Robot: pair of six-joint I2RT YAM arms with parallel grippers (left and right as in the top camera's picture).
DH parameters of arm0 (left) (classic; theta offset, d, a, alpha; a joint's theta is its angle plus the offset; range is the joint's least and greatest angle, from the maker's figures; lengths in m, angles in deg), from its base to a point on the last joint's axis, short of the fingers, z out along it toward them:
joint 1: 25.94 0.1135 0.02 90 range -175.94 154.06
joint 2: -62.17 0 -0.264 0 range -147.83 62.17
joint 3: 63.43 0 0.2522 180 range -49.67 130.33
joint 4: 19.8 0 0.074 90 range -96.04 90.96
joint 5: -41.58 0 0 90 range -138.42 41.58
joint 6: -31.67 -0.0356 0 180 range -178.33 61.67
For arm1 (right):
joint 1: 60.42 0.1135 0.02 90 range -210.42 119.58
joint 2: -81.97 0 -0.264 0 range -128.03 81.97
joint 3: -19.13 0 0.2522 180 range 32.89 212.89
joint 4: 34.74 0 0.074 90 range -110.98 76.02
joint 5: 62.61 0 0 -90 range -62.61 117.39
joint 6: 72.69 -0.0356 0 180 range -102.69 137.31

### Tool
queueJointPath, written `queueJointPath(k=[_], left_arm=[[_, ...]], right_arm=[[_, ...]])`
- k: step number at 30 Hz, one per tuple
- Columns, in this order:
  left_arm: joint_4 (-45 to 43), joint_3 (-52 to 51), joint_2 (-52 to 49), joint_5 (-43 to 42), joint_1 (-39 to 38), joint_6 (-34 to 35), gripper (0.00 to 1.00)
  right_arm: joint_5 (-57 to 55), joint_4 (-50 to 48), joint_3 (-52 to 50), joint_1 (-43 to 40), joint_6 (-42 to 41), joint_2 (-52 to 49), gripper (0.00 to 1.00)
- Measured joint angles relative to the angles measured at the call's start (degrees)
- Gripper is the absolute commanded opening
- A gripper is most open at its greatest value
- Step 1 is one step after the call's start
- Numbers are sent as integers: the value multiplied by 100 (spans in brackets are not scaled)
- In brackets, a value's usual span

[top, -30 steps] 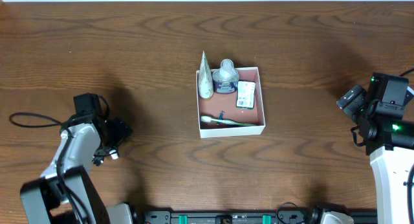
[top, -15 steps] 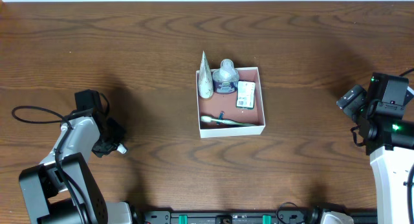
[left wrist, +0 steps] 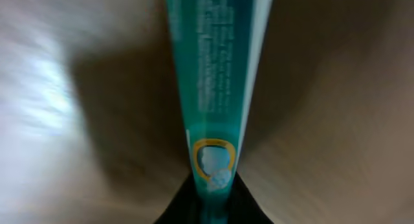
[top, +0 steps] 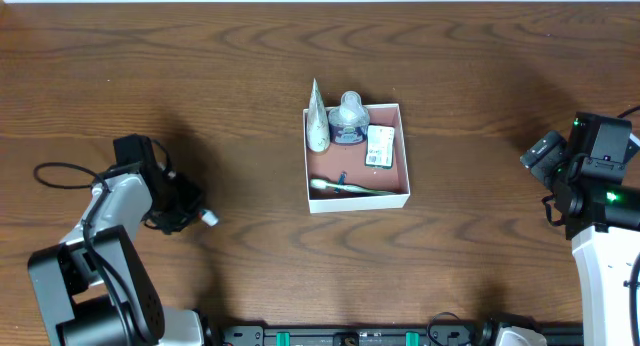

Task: Pack container
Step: 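Move the left gripper to the Colgate toothpaste tube and grasp it, then carry the toothpaste tube into the box and release it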

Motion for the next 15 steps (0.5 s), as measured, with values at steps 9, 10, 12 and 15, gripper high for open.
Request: queueJointPath(k=[9, 10, 12, 15], left_arm=[[-13, 619, 129, -2343, -197, -328, 8], [-20, 697, 190, -2542, -256, -372, 8], [-50, 866, 341, -2872, -409, -455, 8], [-153, 1121, 669, -3169, -728, -555, 8]], right_arm=[[2, 0, 0, 0, 0, 0, 99], [2, 0, 0, 0, 0, 0, 99], [0, 0, 0, 0, 0, 0, 99], [0, 0, 0, 0, 0, 0, 99]])
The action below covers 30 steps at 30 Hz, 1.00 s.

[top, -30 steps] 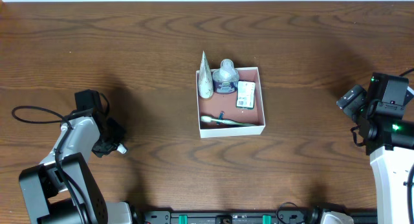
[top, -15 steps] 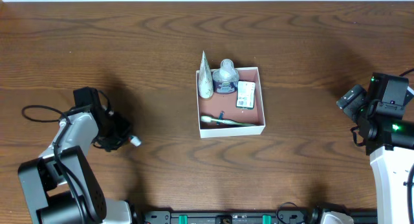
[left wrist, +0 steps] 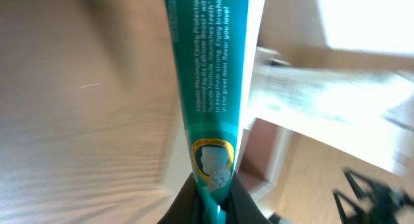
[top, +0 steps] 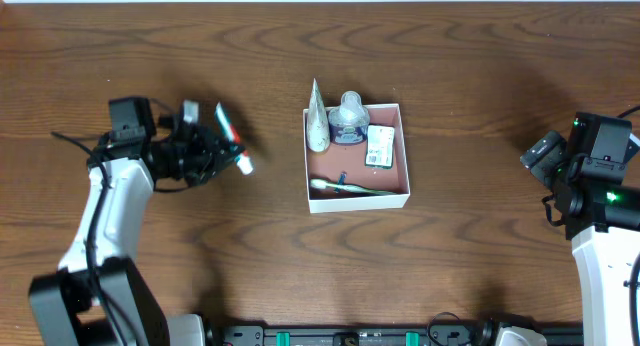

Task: Pack container
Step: 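Carry the toothpaste tube into the box and release it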

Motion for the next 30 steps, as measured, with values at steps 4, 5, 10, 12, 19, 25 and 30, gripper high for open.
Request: queueJointPath(k=[4, 5, 10, 12, 19, 25, 30], left_arm=[[-195, 380, 573, -149, -638, -334, 8], [-210, 479, 713, -131, -824, -402, 8], [-249, 846, 1508, 715, -2048, -807, 8], [-238, 885, 1784, 1427, -2675, -984, 8], [-205, 898, 1722, 4155, -4586, -1292, 8], [-214, 898, 894, 5558, -5366, -2194, 8], [-293, 898, 203, 5995, -5475, -3224, 8]], right_arm=[[0, 0, 0, 0, 0, 0, 99], [0, 0, 0, 0, 0, 0, 99], [0, 0, 0, 0, 0, 0, 99], [2, 0, 0, 0, 0, 0, 99], [2, 0, 0, 0, 0, 0, 99], [0, 0, 0, 0, 0, 0, 99], [0, 0, 0, 0, 0, 0, 99]])
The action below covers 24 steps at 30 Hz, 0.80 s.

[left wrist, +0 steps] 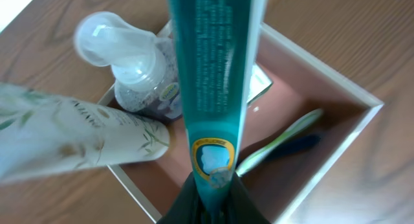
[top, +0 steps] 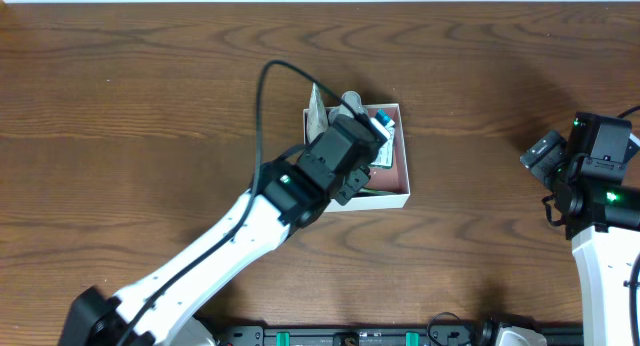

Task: Pack container
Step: 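Carry the toothpaste tube into the box and release it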

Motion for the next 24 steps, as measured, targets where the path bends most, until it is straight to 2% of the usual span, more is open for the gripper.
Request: queueJointPath(k=[8, 9, 10, 11, 12, 15, 22, 24], left_arm=[[-52, 0, -358, 210, 0, -1338, 9], [-48, 0, -358, 219, 0, -1440, 14], [-44, 0, -358, 234, 0, -1589, 27], [-33, 0, -358, 238, 0, -1735, 48], [-11, 0, -358, 238, 0, -1882, 55], [31, 0, -358, 258, 0, -2184, 64], [92, 0, -350, 260, -20, -2494, 71], [149, 0, -302, 269, -81, -2529, 78]], right_arm=[[0, 0, 0, 0, 0, 0, 99], [0, 0, 0, 0, 0, 0, 99], [2, 0, 0, 0, 0, 0, 99], [2, 0, 0, 0, 0, 0, 99], [0, 0, 0, 0, 0, 0, 99], [0, 0, 0, 0, 0, 0, 99], [2, 0, 0, 0, 0, 0, 99], [0, 0, 0, 0, 0, 0, 99]])
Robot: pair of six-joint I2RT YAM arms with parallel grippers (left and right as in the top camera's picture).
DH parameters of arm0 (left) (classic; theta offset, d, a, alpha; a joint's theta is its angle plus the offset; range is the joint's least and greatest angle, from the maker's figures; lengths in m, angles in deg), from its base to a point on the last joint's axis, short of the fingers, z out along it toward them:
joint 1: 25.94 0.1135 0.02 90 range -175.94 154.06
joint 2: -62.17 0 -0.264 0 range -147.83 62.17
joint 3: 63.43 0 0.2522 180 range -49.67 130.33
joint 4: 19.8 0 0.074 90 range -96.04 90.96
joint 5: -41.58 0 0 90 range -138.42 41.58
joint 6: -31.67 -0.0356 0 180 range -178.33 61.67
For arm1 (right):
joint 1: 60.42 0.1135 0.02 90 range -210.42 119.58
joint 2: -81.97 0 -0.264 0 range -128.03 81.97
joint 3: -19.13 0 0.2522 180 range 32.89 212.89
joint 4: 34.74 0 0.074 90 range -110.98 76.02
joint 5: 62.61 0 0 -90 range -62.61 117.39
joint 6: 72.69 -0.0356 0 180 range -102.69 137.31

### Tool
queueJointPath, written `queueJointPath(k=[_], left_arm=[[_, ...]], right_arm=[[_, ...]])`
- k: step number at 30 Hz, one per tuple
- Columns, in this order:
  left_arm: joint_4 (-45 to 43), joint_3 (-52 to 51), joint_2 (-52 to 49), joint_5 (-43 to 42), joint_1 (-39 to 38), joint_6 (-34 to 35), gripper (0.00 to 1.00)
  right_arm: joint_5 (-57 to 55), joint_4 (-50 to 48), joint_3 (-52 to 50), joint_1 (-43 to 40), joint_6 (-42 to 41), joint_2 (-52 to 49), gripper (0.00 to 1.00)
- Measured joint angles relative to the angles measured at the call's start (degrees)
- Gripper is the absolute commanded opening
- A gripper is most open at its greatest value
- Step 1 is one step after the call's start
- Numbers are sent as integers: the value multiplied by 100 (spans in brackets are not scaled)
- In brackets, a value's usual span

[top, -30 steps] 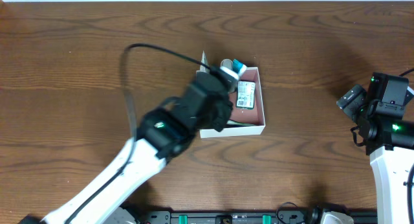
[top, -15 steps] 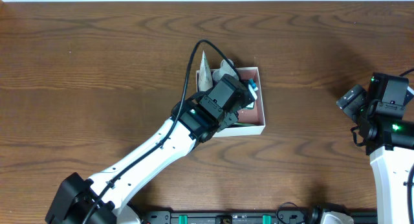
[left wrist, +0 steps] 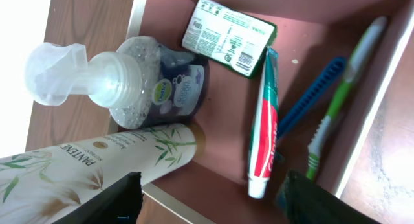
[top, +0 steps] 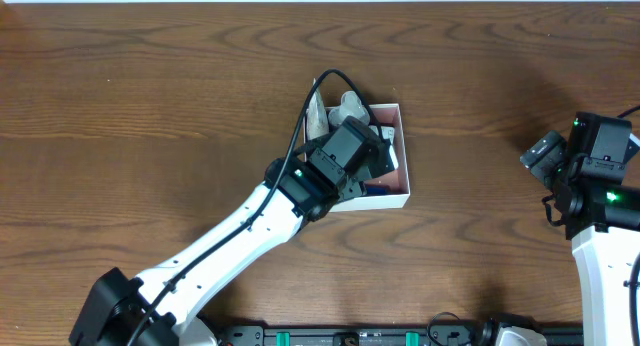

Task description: Pack container

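Observation:
The white box (top: 386, 203) with a reddish floor (left wrist: 223, 153) sits mid-table. A red, white and green toothpaste tube (left wrist: 263, 130) lies flat inside it, cap toward the camera. My left gripper (left wrist: 213, 204) hovers just above the box, open and empty, with one finger (left wrist: 113, 199) over the box's edge. The gripper covers much of the box in the overhead view (top: 358, 151). My right gripper (top: 545, 150) is far off at the table's right edge, and its jaws cannot be made out.
The box also holds a clear pump bottle (left wrist: 132, 81), a green packet (left wrist: 228, 36), a green toothbrush (left wrist: 337, 101) and a blue brush (left wrist: 312, 96). A white Pantene tube (left wrist: 97, 162) leans over the box wall.
My left gripper was shut on the toothpaste tube above the box. Now it is open, and the tube lies on the box floor between the packet and the brushes.
My left gripper held the toothpaste low at the table's left side. Then it held the tube further toward the box, and then right over the box. Now the tube rests in the box and the gripper is open. The right arm has stayed put.

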Motion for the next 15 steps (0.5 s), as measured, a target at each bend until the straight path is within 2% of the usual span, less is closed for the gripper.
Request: queueJointPath(k=[2, 5, 6, 7, 15], left_arm=[[76, 0, 146, 13, -146, 0, 86], [170, 0, 645, 7, -448, 197, 87], [208, 0, 887, 7, -546, 328, 90], [254, 0, 1172, 4, -634, 505, 98], [940, 7, 3386, 9, -717, 2306, 98]], right_arm=[[2, 0, 0, 0, 0, 0, 99], [0, 0, 0, 0, 0, 0, 99], [2, -2, 0, 0, 0, 0, 99], [0, 0, 0, 0, 0, 0, 99], [2, -2, 0, 0, 0, 0, 99]])
